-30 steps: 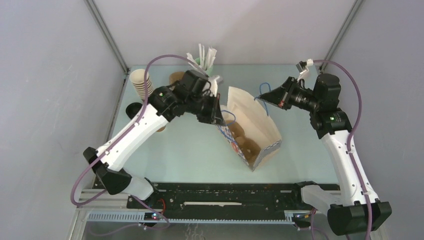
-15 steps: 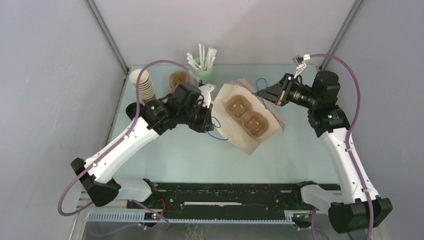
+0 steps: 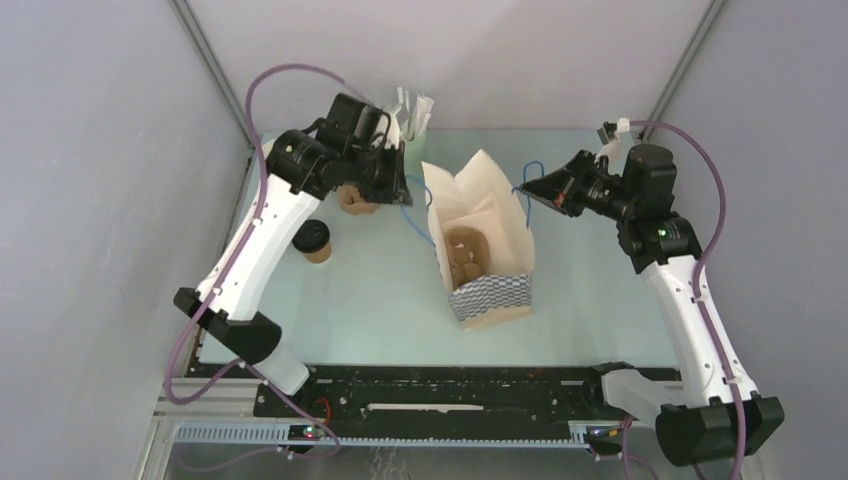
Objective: Pack the takeout coffee
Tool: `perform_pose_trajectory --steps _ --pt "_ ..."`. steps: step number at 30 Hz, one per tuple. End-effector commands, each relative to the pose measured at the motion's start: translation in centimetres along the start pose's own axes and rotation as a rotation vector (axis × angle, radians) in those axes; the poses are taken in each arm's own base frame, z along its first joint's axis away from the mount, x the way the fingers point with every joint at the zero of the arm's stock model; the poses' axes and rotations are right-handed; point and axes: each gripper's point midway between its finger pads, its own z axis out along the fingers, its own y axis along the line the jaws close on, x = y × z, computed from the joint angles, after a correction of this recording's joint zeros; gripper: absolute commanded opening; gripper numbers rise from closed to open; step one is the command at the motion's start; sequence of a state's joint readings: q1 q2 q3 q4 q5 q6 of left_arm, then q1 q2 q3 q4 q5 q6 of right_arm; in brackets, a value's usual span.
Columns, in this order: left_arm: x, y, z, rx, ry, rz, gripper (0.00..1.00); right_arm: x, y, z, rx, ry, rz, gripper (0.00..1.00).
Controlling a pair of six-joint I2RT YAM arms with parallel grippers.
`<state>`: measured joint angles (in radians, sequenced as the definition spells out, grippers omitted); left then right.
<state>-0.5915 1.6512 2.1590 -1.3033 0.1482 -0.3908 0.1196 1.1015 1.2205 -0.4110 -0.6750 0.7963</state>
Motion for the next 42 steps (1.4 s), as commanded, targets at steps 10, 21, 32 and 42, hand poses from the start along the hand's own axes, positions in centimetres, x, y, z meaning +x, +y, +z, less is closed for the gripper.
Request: perform_pose_trajectory --steps 10,21,32,42 --pt "-0.1 1.1 -0.9 0.022 -0.050 -0.082 0.00 2.4 -3.6 -0.2 0.156 0.034 0.000 0.00" --pt "2.9 2.5 0.9 -0.017 0.070 -0.115 0.00 2.9 -3.0 0.3 0.029 0.107 0.024 0.00" --pt "-0.2 0.0 -1.2 0.020 -0.034 0.052 0.00 2.1 -1.6 -0.3 0.011 0.154 0.006 0.00" --pt "-1.6 -0.2 -2.5 -0.003 -0.134 0.103 0.00 1.8 1.0 0.0 -0.037 0.119 -0.148 0.00"
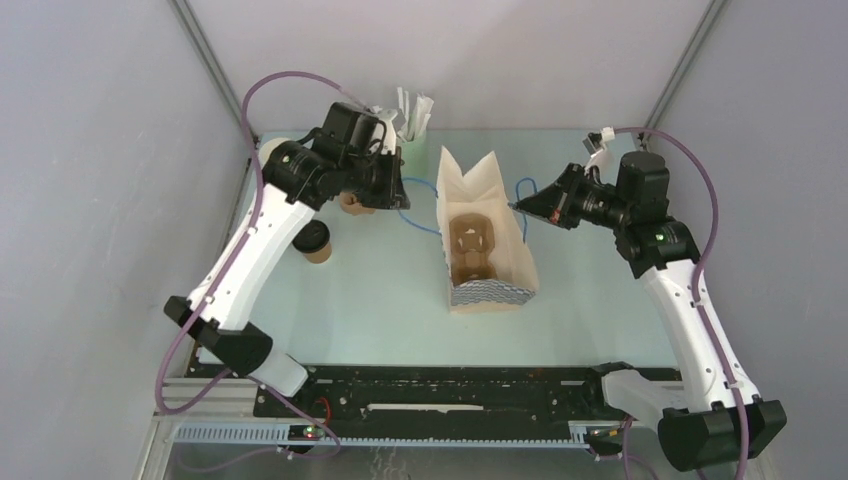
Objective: Pack the takeout coffee
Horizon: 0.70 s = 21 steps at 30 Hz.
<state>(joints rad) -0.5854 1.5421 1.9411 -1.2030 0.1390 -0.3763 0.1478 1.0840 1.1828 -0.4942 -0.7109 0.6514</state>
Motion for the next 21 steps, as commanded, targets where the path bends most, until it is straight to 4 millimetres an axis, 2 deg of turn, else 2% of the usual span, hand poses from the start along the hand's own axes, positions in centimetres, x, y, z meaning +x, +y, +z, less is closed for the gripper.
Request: perform_pose_trajectory --steps 1,2,5,8,10,12,13,14,16,18,19,21 --pt "-4.9 -2.2 -4.3 0.027 -0.214 0.096 0.00 -2.2 3.7 -0.4 -0.051 -0.030 -0.144 0.00" --pt "-5.3 -2.4 -4.3 0.045 -0.246 0.082 0.00 -2.7 3.9 -0.6 -0.038 -0.067 -0.181 0.03" --pt "-4.4 -2.3 -2.6 0.081 -0.206 0.060 0.00 -2.6 1.5 0.1 -0.002 -0.060 -0.123 0.01" --pt "-4.2 -2.2 -1.6 0.080 -0.171 0.058 0.00 -2.6 0.2 0.4 0.038 -0.050 -0.045 0.01" --pt "-4.0 -1.9 -1.0 0.078 -0.138 0.051 0.04 -2.7 -1.3 0.4 0.105 -0.060 -0.011 0.01" --pt "-4.7 -1.8 -1.5 0.061 -0.155 0.056 0.19 -2.9 -2.5 0.1 0.144 -0.061 0.035 0.02" --pt "-5.0 -1.6 -2.0 0.046 -0.175 0.056 0.29 -3.0 -3.3 -0.1 0.170 -0.064 0.066 0.02" --pt "-5.6 -1.4 -2.6 0.026 -0.209 0.057 0.40 -3.1 -3.9 -0.3 0.186 -0.067 0.090 0.03" --pt "-6.5 -1.0 -4.9 0.003 -0.289 0.062 0.56 -3.4 -4.1 -0.7 0.194 -0.073 0.111 0.05" --pt "-7.0 0.1 -6.7 -0.047 -0.360 0.043 0.67 -3.3 -3.9 -0.7 0.188 -0.063 0.118 0.09" --pt "-7.0 1.0 -7.4 -0.079 -0.391 0.012 0.79 -3.2 -3.7 -0.6 0.175 -0.050 0.123 0.10" --pt "-6.3 3.4 -8.2 -0.154 -0.420 -0.071 0.90 -2.8 -3.1 -0.4 0.150 -0.024 0.122 0.10"
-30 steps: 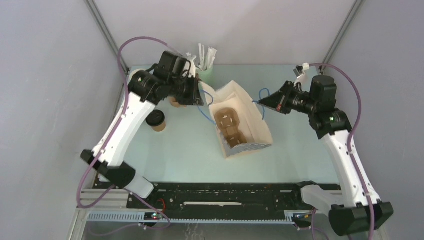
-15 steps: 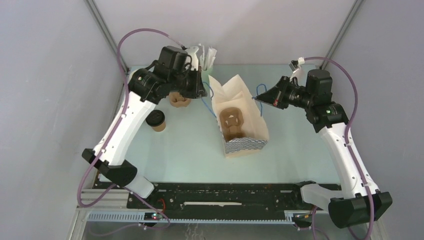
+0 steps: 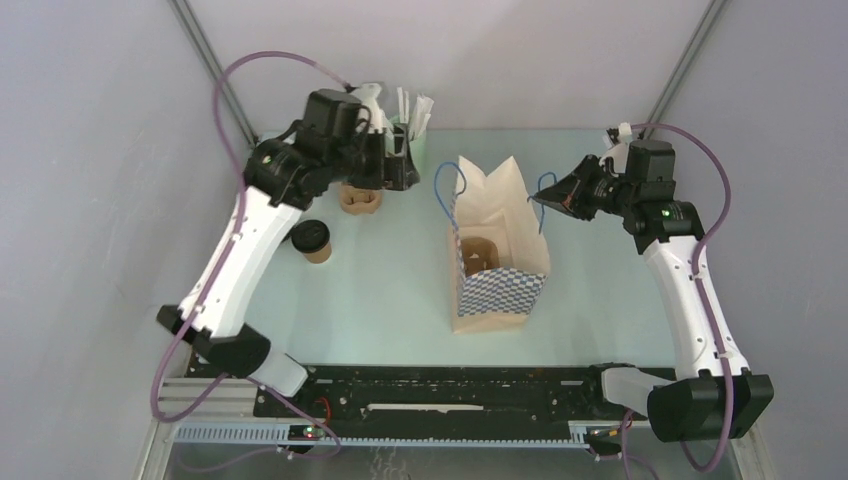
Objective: Pack the takeout coffee
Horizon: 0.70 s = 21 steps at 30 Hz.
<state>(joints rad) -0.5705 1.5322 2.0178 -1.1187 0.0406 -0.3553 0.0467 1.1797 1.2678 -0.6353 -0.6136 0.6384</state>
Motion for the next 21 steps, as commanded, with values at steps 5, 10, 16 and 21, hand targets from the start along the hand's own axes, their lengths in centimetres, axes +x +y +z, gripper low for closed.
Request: perform_pose_trajectory --steps 5,10,16,21 --pt "3.0 12.2 -5.3 -0.423 -0.110 -0.313 0.88 1.5 2.9 -0.5 -0.115 0.096 -0.050 0.10" --pt "7.2 19.3 -2.9 -0.658 0.021 -0.334 0.94 3.0 3.6 -0.6 -0.121 0.173 -0.131 0.12" --pt "8.8 24.0 2.0 -0.762 0.126 -0.284 0.95 5.1 4.6 -0.9 -0.140 0.250 -0.197 0.13" --pt "10.1 28.0 4.7 -0.838 0.214 -0.276 0.95 5.3 4.4 -1.1 -0.129 0.257 -0.228 0.13"
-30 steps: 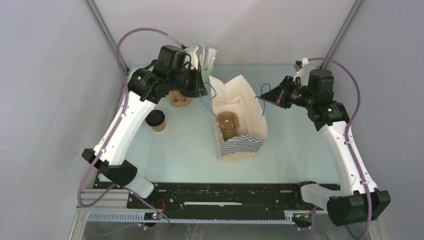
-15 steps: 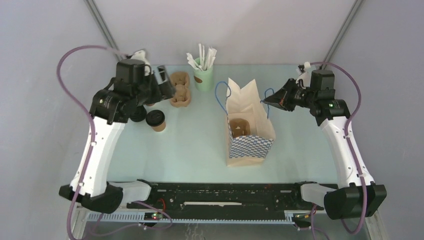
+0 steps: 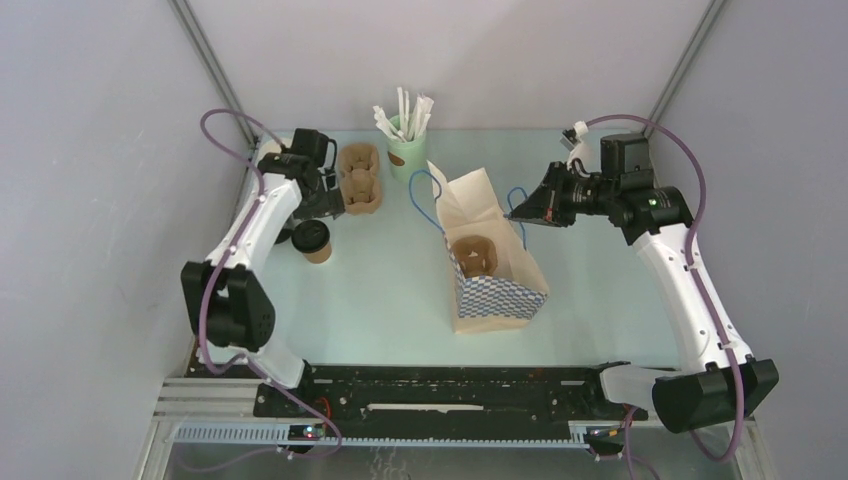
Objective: Pack the takeout coffee
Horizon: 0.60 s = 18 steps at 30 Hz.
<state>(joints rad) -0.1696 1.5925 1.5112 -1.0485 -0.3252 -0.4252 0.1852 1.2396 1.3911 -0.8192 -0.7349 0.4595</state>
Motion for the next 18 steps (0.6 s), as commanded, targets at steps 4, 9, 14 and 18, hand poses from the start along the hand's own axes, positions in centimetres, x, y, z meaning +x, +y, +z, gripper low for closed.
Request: perform_pose_trajectory --steps 4,9,14,18 --pt "-1.8 2.1 3.5 -0.027 -0.039 -0.050 0.95 0.1 1.0 -0.7 -0.022 0.009 -0.064 0.13" --pt "-0.3 1.5 5.2 0.020 -0.011 -0.070 0.97 0.4 0.5 -0.7 -0.014 0.014 -0.067 0.13" --pt "0.5 1.8 6.2 0.007 -0.004 -0.086 0.98 0.4 0.5 -0.8 -0.022 0.016 -0.068 0.13" --pt "0.6 2.1 6.2 0.000 -0.015 -0.088 0.92 0.4 0.5 -0.8 -0.021 0.019 -0.068 0.13"
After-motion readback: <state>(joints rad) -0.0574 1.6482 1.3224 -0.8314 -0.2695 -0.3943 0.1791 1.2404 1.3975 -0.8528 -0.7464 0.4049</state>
